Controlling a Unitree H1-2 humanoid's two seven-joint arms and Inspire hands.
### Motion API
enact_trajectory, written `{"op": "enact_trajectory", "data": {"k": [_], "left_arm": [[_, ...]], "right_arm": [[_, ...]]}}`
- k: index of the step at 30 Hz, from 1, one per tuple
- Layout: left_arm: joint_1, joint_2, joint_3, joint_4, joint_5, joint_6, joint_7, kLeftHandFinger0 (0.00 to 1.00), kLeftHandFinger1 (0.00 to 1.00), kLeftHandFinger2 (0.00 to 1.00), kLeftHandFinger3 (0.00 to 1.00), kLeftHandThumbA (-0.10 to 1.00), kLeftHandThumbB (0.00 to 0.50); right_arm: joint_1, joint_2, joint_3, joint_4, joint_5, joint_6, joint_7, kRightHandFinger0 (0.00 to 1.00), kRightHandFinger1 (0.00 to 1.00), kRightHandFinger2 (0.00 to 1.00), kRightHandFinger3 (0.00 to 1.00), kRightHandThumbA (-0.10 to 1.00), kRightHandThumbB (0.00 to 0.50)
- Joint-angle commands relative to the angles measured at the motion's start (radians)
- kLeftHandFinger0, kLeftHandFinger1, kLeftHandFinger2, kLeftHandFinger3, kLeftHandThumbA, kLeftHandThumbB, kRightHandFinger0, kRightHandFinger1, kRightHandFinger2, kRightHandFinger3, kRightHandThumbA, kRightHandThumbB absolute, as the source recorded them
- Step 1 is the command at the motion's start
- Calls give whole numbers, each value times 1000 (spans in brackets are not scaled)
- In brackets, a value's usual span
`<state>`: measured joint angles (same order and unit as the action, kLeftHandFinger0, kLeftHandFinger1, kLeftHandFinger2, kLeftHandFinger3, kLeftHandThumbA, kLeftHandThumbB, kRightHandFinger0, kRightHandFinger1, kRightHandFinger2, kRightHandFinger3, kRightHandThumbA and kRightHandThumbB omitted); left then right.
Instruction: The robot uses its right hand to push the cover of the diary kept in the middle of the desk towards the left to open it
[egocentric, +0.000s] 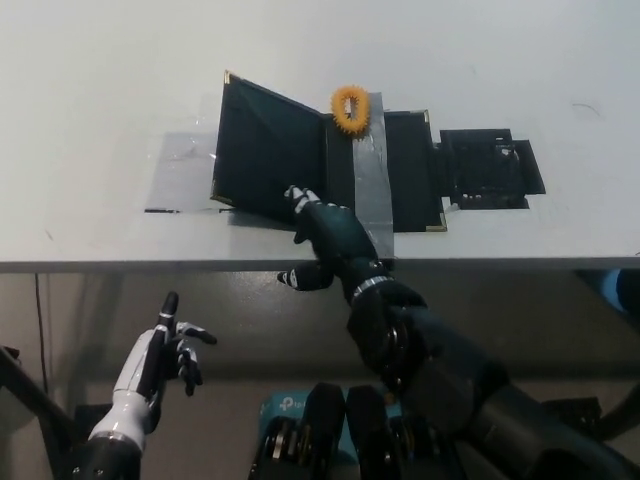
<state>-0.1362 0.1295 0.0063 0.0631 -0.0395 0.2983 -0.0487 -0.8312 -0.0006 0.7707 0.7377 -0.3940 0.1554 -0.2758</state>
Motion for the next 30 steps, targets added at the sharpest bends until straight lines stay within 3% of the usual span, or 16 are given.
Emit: {"op": "enact_trajectory", "data": {"k": [1, 6, 7, 10, 13, 17, 20, 21, 22, 23, 25, 26, 27, 28, 29, 30], "left_arm": [[-21, 3, 1, -39, 6, 24, -4, 148, 171, 109, 321, 1000, 450], [-28, 10, -7, -40, 17, 26, -7, 139, 170, 106, 321, 1000, 420], [-28, 10, -6, -39, 15, 25, -9, 138, 169, 105, 320, 1000, 443], [-27, 12, 0, -37, 5, 26, -15, 125, 150, 86, 311, 1000, 415], [-20, 11, 10, -23, -8, 9, -19, 124, 144, 80, 303, 1000, 454], [-10, 11, 13, -27, -4, 2, -16, 134, 151, 91, 313, 1000, 409], [-1, 9, 15, -29, -2, -6, -12, 129, 154, 83, 307, 1000, 411], [-1, 10, 13, -31, 2, 0, -11, 130, 159, 86, 310, 1000, 423], [5, 8, 15, -34, 2, 0, -8, 131, 160, 86, 312, 1000, 428], [5, 9, 14, -35, 3, 1, -8, 129, 160, 84, 312, 1000, 429], [11, 10, 17, -38, 1, 0, -8, 127, 160, 82, 313, 1000, 432], [15, 9, 18, -38, -2, -3, -10, 130, 166, 88, 323, 1000, 438], [20, 8, 19, -41, -3, -5, -9, 138, 171, 90, 331, 1000, 427], [26, 9, 21, -45, -6, -9, -12, 134, 174, 99, 342, 1000, 415], [27, 8, 22, -43, -7, -12, -12, 129, 178, 111, 352, 1000, 422], [28, 7, 24, -41, -9, -14, -11, 129, 179, 112, 353, 1000, 422]], "right_arm": [[-83, 18, 8, 37, -105, -18, 52, 1000, 1000, 1000, 1000, 1000, 368], [-126, 16, -12, 56, -135, -33, 69, 1000, 1000, 1000, 1000, 1000, 333], [-131, 14, -16, 50, -134, -27, 79, 1000, 1000, 1000, 1000, 1000, 337], [-139, 14, -43, 45, -134, -18, 100, 1000, 1000, 1000, 1000, 1000, 349], [-136, 16, -48, 50, -152, -22, 105, 1000, 1000, 1000, 1000, 1000, 355], [-125, 0, -55, 18, -164, -7, 136, 1000, 1000, 1000, 1000, 1000, 364], [-121, -13, -69, -5, -170, 0, 159, 1000, 1000, 1000, 1000, 1000, 374], [-112, -23, -99, -42, -141, 15, 184, 425, 584, 779, 1000, 1000, 384], [-104, -27, -129, -72, -116, 24, 201, 36, 72, 279, 1000, 1000, 390], [-95, -33, -159, -105, -98, 32, 213, 45, 147, 369, 1000, 1000, 366], [-85, -27, -217, -145, -58, 61, 246, 1, 38, 209, 1000, 1000, 387], [-79, -31, -251, -184, -34, 89, 287, 578, 750, 783, 1000, 1000, 383], [-74, -24, -298, -211, 14, 116, 311, 580, 673, 699, 1000, 1000, 364], [-66, -19, -391, -269, 114, 159, 357, 871, 921, 957, 1000, 1000, 339], [-64, -19, -428, -299, 144, 184, 383, 1000, 1000, 1000, 1000, 1000, 348], [-65, -17, -443, -308, 148, 194, 397, 1000, 1000, 1000, 1000, 1000, 349]]}}
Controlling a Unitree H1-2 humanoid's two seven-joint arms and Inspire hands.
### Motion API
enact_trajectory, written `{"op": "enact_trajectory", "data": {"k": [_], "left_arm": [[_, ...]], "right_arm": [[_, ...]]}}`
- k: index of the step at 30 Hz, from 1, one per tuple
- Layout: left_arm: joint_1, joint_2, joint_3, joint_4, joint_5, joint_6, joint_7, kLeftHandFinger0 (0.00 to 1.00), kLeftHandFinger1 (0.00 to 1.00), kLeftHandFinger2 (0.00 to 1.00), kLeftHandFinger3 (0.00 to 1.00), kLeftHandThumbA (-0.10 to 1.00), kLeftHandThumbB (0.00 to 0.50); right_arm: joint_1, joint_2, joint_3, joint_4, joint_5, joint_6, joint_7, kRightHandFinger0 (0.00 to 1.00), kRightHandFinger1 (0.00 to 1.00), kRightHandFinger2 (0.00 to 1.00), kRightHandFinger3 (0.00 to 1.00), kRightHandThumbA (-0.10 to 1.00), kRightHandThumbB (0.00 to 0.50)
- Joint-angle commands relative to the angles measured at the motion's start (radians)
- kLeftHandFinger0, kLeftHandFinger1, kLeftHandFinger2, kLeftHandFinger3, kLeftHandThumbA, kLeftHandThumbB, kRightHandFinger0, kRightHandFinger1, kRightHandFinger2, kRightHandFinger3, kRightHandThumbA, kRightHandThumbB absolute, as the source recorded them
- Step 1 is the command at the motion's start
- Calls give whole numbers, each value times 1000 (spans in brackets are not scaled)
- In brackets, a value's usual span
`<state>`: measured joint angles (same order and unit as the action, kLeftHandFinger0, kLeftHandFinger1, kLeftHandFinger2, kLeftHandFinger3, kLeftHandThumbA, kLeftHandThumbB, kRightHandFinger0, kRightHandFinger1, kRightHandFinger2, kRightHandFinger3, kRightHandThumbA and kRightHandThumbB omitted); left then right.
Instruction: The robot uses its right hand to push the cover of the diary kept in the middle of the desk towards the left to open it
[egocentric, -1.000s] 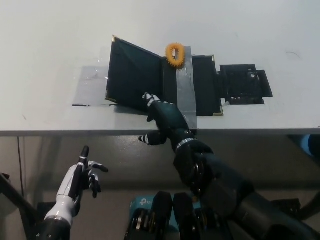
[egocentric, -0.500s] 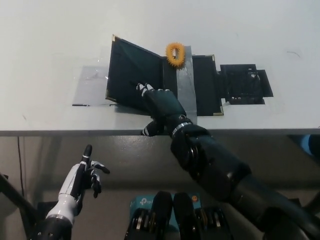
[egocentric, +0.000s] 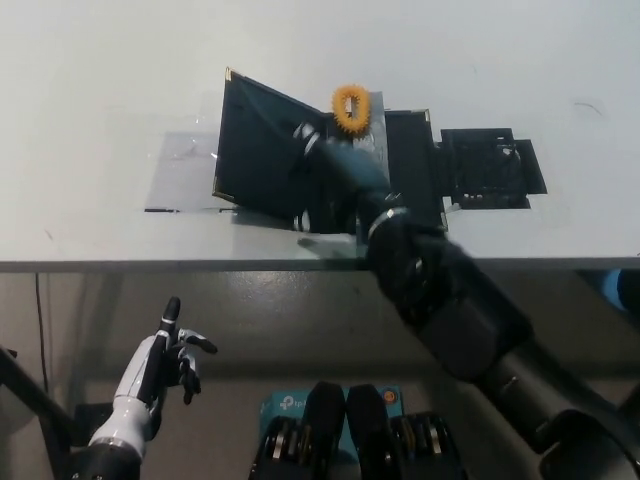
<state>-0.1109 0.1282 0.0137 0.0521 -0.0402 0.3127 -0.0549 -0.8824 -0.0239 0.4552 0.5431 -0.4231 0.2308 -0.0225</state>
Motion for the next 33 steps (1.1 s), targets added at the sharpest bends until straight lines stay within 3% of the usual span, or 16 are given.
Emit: {"op": "enact_trajectory", "data": {"k": [1, 2, 3, 4, 6, 9, 11, 13, 14, 20, 23, 24, 26, 27, 30, 33], "left_arm": [[3, 11, 12, -25, 6, -35, 2, 123, 172, 113, 352, 1000, 441], [4, 11, 12, -25, 5, -35, 2, 121, 171, 114, 351, 1000, 442], [7, 7, 17, -32, 3, -26, 8, 130, 185, 133, 363, 1000, 472], [7, 5, 21, -29, -2, -26, 7, 124, 183, 133, 365, 1000, 460], [14, 8, 25, -32, -4, -31, 8, 108, 176, 122, 368, 1000, 464], [16, 5, 33, -22, -4, -51, 18, 67, 144, 92, 354, 1000, 466], [16, 6, 35, -22, -5, -54, 19, 53, 136, 92, 357, 1000, 461], [16, 5, 39, -25, -12, -48, 17, 49, 141, 98, 359, 1000, 452], [20, 4, 42, -30, -16, -43, 17, 80, 165, 100, 368, 1000, 418], [32, 0, 46, -34, -9, -26, 32, 96, 168, 90, 357, 1000, 416], [38, -3, 49, -35, -12, -30, 34, 87, 165, 111, 349, 1000, 394], [38, -2, 48, -33, -10, -34, 34, 85, 163, 113, 349, 1000, 405], [50, 2, 50, -38, -6, -45, 35, 82, 162, 115, 352, 1000, 402], [50, 1, 51, -38, -8, -46, 33, 75, 156, 113, 341, 1000, 391], [49, 2, 52, -36, -9, -41, 31, 118, 177, 128, 335, 1000, 416], [55, 2, 57, -34, -6, -53, 33, 124, 181, 140, 338, 1000, 427]], "right_arm": [[-11, 7, -175, -153, 231, 158, 182, 1000, 1000, 1000, 1000, 1000, 373], [-10, 9, -181, -155, 227, 160, 188, 1000, 1000, 1000, 1000, 1000, 372], [17, 13, -316, -277, 367, 239, 215, 1000, 1000, 1000, 1000, 1000, 331], [32, 14, -369, -322, 426, 239, 208, 1000, 1000, 1000, 1000, 1000, 301], [38, 18, -409, -352, 475, 239, 195, 1000, 1000, 1000, 1000, 1000, 315], [60, -25, -492, -423, 737, 239, 62, 1000, 1000, 1000, 1000, 1000, 282], [68, -44, -505, -436, 773, 239, 64, 1000, 1000, 1000, 1000, 1000, 273], [86, -71, -527, -463, 858, 239, 9, 1000, 1000, 1000, 1000, 1000, 293], [117, -77, -585, -498, 900, 239, -1, 1000, 1000, 1000, 1000, 1000, 279], [191, -5, -758, -595, 982, 239, -42, 1000, 1000, 1000, 1000, 1000, 250], [251, 20, -838, -668, 1006, 239, -10, 1000, 1000, 1000, 1000, 1000, 282], [271, 23, -850, -694, 1006, 239, -13, 1000, 1000, 1000, 1000, 1000, 313], [304, 24, -858, -728, 1014, 239, 1, 1000, 1000, 1000, 1000, 1000, 308], [337, 14, -878, -763, 1044, 239, 13, 1000, 1000, 1000, 1000, 1000, 330], [377, 3, -915, -797, 1066, 239, 44, 1000, 1000, 1000, 1000, 1000, 329], [463, -25, -931, -858, 1007, 173, 90, 1000, 1000, 1000, 1000, 1000, 266]]}}
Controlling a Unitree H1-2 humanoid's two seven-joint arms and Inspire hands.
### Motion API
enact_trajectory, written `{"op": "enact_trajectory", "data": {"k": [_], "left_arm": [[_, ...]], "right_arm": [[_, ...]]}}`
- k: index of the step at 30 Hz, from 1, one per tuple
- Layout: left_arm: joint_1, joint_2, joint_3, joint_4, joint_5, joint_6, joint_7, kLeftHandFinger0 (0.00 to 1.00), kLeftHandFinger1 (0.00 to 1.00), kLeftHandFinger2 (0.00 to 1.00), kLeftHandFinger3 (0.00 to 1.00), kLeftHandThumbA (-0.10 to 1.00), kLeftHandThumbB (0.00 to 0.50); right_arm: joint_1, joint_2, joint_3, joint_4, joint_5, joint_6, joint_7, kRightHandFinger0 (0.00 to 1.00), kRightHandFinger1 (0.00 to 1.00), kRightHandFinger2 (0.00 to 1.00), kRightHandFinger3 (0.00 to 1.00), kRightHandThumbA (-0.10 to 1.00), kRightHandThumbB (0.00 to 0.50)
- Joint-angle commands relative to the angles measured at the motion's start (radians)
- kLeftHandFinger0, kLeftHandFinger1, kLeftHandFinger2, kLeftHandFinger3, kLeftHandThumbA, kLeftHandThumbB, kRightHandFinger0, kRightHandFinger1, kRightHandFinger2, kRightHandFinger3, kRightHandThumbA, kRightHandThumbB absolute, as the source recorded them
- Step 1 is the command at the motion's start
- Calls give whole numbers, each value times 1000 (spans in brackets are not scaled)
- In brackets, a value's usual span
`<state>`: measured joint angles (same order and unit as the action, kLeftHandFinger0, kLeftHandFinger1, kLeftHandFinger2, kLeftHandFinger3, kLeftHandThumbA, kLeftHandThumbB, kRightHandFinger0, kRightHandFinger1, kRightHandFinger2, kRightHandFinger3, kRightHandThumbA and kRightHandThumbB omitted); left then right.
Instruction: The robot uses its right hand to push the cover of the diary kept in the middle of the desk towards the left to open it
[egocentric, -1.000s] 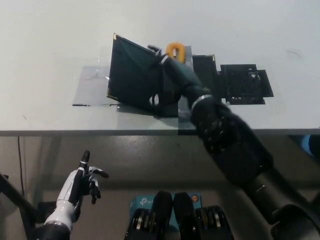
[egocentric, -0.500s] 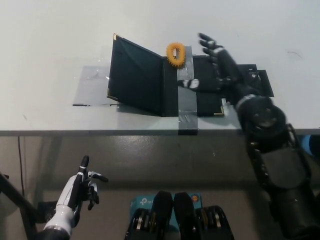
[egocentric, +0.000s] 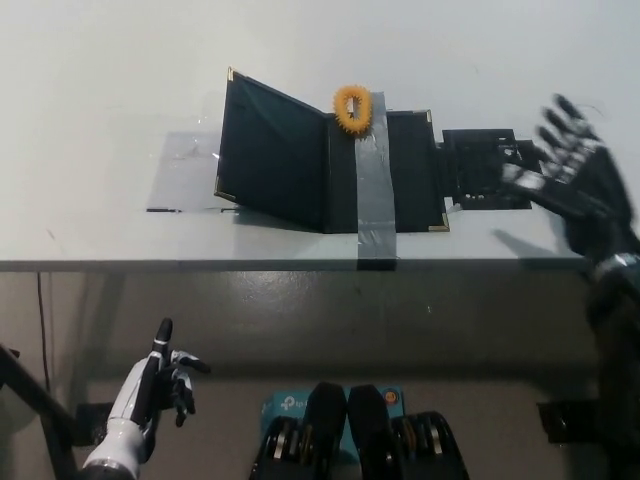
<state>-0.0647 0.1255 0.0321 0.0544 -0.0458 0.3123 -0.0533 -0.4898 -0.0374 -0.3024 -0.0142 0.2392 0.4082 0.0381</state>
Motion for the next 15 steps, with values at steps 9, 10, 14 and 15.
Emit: {"op": "enact_trajectory", "data": {"k": [9, 10, 14, 15], "left_arm": [[5, 4, 62, -38, 3, -51, 29, 75, 152, 97, 318, 1000, 438], [5, 1, 62, -41, 6, -48, 33, 77, 152, 94, 317, 1000, 447], [6, -1, 67, -35, 7, -52, 36, 67, 148, 96, 340, 1000, 457], [9, -3, 70, -33, 0, -55, 32, 55, 144, 95, 332, 1000, 463]], "right_arm": [[290, -5, -193, -373, 168, -222, 14, 893, 965, 952, 1000, 1000, 283], [332, 1, -199, -334, 109, -323, 11, 884, 954, 939, 1000, 1000, 301], [381, 10, -214, -250, 23, -449, -39, 823, 906, 896, 936, 1000, 308], [398, 2, -211, -219, -7, -470, -47, 813, 898, 897, 933, 1000, 282]]}}
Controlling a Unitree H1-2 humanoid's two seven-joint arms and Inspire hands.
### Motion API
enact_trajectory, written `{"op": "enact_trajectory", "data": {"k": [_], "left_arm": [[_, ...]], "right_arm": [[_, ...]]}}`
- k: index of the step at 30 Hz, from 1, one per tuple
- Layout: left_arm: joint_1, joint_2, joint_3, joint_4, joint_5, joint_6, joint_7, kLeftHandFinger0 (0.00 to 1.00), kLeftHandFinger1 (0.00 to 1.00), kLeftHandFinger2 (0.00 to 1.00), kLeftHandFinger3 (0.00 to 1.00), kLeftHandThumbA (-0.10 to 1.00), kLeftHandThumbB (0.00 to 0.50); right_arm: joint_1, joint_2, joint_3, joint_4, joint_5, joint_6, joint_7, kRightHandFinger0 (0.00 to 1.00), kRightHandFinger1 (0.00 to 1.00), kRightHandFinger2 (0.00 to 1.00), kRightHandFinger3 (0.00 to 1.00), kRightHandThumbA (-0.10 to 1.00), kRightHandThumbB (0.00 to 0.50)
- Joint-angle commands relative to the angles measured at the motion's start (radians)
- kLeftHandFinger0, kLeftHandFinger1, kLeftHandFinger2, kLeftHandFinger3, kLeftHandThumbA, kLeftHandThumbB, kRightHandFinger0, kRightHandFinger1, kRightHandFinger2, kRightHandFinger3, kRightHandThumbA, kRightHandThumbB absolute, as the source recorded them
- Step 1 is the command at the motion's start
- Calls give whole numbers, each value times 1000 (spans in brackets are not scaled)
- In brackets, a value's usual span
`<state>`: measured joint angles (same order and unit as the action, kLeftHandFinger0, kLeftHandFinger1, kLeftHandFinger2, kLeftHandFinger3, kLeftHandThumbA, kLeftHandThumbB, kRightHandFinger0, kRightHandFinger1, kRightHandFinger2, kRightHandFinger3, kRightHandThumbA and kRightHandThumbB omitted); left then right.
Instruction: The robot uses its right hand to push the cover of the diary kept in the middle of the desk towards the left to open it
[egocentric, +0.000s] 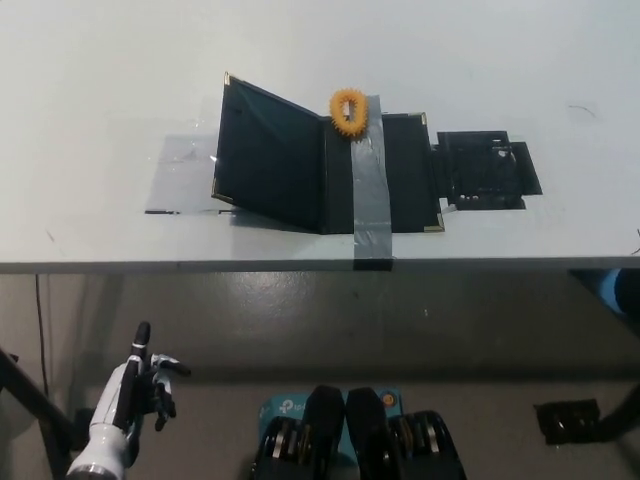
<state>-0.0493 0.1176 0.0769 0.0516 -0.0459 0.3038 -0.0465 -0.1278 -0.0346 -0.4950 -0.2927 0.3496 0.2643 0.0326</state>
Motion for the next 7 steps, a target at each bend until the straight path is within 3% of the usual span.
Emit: {"op": "enact_trajectory", "data": {"k": [1, 2, 3, 4, 5, 7], "left_arm": [[-6, 5, 26, -31, 0, -47, 24, 53, 143, 95, 331, 1000, 463], [-6, 5, 27, -31, -1, -43, 23, 54, 152, 103, 331, 1000, 470], [-5, 5, 27, -31, 0, -48, 24, 65, 159, 111, 327, 1000, 464], [-5, 5, 27, -31, 1, -49, 24, 67, 159, 112, 327, 1000, 465], [-5, 5, 25, -34, 10, -42, 29, 90, 176, 129, 330, 1000, 476], [-2, 3, 26, -37, 9, -35, 29, 102, 180, 124, 326, 1000, 469]], "right_arm": [[38, -2, -17, 63, -119, -331, -43, 811, 896, 896, 931, 1000, 281], [50, -7, -18, 90, -143, -355, -53, 809, 895, 896, 927, 1000, 236], [65, -8, -30, 158, -169, -395, -77, 790, 885, 886, 902, 1000, 125], [66, -9, -30, 167, -172, -402, -81, 789, 884, 885, 900, 1000, 123], [75, -18, -39, 264, -168, -438, -88, 809, 904, 906, 913, 1000, 175], [82, -20, -43, 305, -168, -451, -95, 814, 908, 911, 913, 1000, 189]]}}
